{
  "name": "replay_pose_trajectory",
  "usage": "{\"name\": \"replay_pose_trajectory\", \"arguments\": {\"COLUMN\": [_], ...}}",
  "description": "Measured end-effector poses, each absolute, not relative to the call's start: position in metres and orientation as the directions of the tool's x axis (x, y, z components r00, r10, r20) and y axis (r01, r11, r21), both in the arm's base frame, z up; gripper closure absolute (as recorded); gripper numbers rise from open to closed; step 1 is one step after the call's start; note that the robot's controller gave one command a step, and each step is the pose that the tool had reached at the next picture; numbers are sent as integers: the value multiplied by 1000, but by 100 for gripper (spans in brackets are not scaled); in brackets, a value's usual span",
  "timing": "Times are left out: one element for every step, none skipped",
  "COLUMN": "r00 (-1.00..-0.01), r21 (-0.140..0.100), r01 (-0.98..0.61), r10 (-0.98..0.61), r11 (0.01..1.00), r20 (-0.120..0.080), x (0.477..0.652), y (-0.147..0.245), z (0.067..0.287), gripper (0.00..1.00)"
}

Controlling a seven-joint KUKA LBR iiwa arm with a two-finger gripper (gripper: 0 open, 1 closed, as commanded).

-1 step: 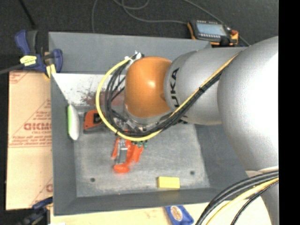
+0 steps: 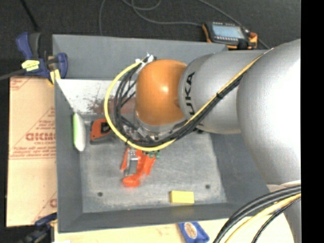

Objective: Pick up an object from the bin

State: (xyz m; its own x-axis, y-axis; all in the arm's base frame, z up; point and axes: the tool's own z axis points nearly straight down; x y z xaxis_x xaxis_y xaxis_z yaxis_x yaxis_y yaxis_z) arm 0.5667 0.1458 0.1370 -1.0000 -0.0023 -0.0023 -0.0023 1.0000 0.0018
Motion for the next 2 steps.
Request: {"name": "replay_pose_trajectory", "arguments": {"r00": [-988,-893], "r21": [0,-3], "r01": [-152,-449], "r10": [-152,-449], "r11": [988,893], "r20": [-6,-2], "x": [563,559], "y": [130,102], "z": [130,104], "gripper": [0,0]}}
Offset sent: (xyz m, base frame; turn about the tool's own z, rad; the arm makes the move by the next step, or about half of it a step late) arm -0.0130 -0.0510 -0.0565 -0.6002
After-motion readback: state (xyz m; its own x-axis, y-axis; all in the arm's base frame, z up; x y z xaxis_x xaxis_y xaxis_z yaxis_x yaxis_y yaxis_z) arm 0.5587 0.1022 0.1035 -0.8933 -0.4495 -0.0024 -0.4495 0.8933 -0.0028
